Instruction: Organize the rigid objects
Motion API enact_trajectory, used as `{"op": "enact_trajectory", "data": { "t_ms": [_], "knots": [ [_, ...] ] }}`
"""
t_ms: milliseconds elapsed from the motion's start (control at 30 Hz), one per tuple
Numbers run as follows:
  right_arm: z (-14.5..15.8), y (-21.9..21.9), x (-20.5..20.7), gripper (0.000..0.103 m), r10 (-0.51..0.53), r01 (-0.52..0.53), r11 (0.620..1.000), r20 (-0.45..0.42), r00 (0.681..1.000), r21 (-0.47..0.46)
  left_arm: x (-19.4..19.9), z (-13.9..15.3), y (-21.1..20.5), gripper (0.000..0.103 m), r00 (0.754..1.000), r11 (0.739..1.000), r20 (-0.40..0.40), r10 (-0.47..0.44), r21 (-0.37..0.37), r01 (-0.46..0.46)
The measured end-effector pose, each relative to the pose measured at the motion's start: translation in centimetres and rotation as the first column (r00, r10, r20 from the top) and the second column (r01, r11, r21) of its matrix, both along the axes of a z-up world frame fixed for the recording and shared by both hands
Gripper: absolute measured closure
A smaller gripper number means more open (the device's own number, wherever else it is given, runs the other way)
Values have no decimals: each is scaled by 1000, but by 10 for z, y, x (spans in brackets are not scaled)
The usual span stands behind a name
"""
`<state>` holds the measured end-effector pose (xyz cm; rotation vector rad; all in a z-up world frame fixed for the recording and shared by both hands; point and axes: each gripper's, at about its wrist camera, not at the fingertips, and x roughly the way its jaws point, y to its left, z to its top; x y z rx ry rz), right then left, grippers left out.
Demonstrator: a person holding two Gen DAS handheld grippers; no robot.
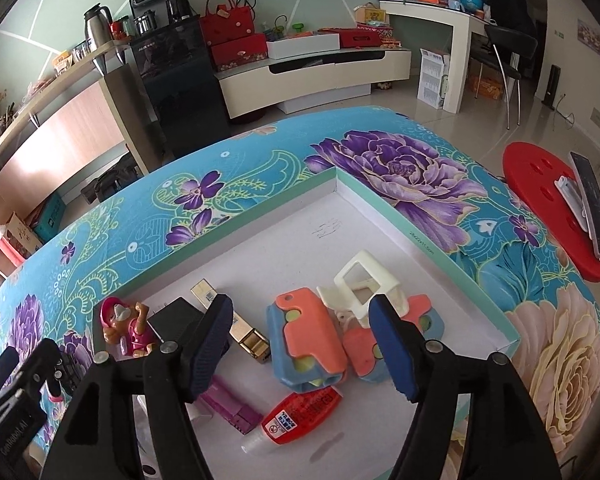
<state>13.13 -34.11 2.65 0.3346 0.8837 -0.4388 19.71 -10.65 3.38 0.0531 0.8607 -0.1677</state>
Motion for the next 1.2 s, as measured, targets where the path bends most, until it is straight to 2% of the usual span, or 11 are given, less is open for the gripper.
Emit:
{"op": "enact_trajectory", "data": {
  "t_ms": [100, 167, 200, 233, 267, 367, 467, 567, 867, 1067, 1200],
  "knots": [
    [2, 12, 4, 31, 31, -31, 1000, 5, 1000, 1, 7, -5, 31, 7, 993, 993, -25, 114, 6, -114],
    [6, 25, 7, 31, 64, -65, 998, 24, 998, 4, 10, -8, 55, 7, 980, 981, -45, 194, 3, -194],
    [7, 33, 9, 26, 90, -90, 996, 35, 995, 5, 11, -10, 66, 7, 971, 973, -54, 233, 1, -233],
    [9, 42, 12, 14, 119, -120, 993, 42, 992, 4, 11, -12, 77, 7, 961, 963, -62, 270, -1, -270],
    [10, 51, 14, 11, 149, -149, 989, 49, 988, -2, 11, -13, 88, 7, 950, 952, -68, 305, 0, -305],
    [14, 78, 20, 11, 212, -210, 977, 58, 976, -31, 9, -17, 115, 2, 915, 918, -83, 394, 0, -396],
    [12, 102, 26, 11, 277, -277, 961, 64, 959, -10, 5, -19, 134, 0, 887, 890, -88, 454, 0, -456],
    [8, 122, 32, 11, 325, -325, 946, 54, 944, -4, 0, -20, 146, 0, 870, 873, -93, 485, -8, -487],
    [-1, 169, 41, 11, 435, -434, 901, 29, 900, -23, -9, -25, 168, 0, 839, 846, -127, 528, -10, -534],
    [-5, 191, 43, 11, 501, -500, 865, 23, 865, -24, -9, -33, 170, 0, 837, 847, -141, 529, 23, -531],
    [-9, 194, 46, 11, 501, -501, 866, 25, 865, -12, -13, -32, 173, 0, 835, 844, -136, 534, 23, -536]
  ]
}}
